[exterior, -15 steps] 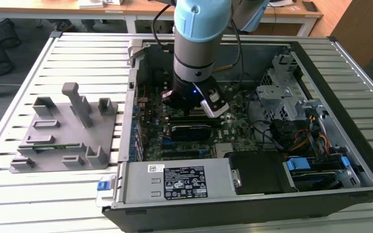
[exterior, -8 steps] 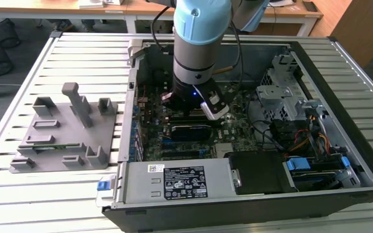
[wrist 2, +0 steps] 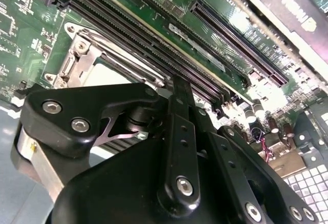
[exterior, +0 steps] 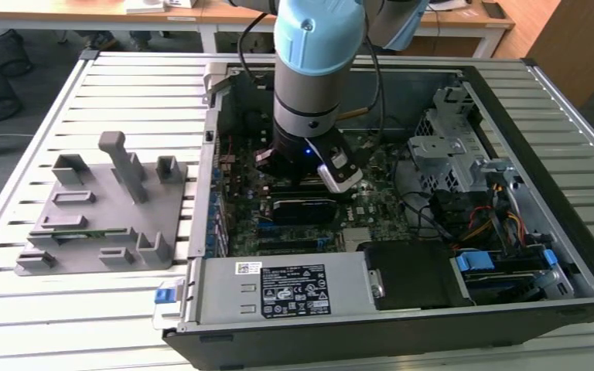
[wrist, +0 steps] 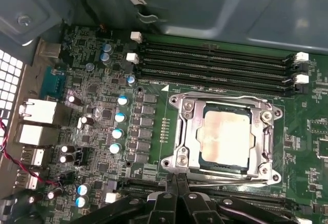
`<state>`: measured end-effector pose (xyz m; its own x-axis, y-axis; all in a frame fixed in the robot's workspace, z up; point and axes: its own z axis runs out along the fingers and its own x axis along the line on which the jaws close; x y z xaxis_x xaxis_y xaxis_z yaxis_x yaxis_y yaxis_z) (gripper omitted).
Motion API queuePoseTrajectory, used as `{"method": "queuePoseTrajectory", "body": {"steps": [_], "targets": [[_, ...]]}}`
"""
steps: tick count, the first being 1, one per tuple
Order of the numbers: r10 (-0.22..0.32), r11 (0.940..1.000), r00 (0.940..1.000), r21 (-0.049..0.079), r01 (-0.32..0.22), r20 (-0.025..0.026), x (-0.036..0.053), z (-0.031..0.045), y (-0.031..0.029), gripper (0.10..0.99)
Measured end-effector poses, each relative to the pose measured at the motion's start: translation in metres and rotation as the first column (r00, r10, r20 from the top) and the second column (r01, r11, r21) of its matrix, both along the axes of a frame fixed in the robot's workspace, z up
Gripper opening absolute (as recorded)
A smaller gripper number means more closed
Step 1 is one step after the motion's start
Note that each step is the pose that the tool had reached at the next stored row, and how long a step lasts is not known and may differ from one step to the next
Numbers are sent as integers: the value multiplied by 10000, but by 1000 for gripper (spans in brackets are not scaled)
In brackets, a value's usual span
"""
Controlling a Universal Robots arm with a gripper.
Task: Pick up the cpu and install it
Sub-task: 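Install the second cpu locking lever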
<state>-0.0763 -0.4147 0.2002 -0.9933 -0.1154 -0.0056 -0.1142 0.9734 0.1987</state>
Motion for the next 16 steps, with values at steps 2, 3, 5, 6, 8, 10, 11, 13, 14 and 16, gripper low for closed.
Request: {"method": "queuePoseTrajectory", "body": {"steps": [2, 3, 5, 6, 8, 10, 11, 13, 14, 16], "targets": [[26, 10000, 10000, 31, -26, 6, -16, -10, 0, 106], [39, 10000, 10000, 48, -39, 9, -22, -15, 0, 106], [59, 9999, 10000, 82, -59, 13, -30, -25, 0, 106], [69, 9999, 10000, 103, -69, 14, -33, -31, -1, 106], [88, 9998, 10000, 154, -88, 14, -35, -37, -1, 106], [109, 9996, 9999, 253, -109, 16, -35, -42, 0, 106], [121, 9994, 9999, 316, -121, 17, -35, -43, -1, 106], [140, 9991, 9999, 411, -141, 18, -36, -47, 0, 106], [150, 9990, 9999, 432, -150, 18, -37, -51, 0, 106], [169, 9988, 9999, 451, -169, 17, -38, -57, -1, 106]]}}
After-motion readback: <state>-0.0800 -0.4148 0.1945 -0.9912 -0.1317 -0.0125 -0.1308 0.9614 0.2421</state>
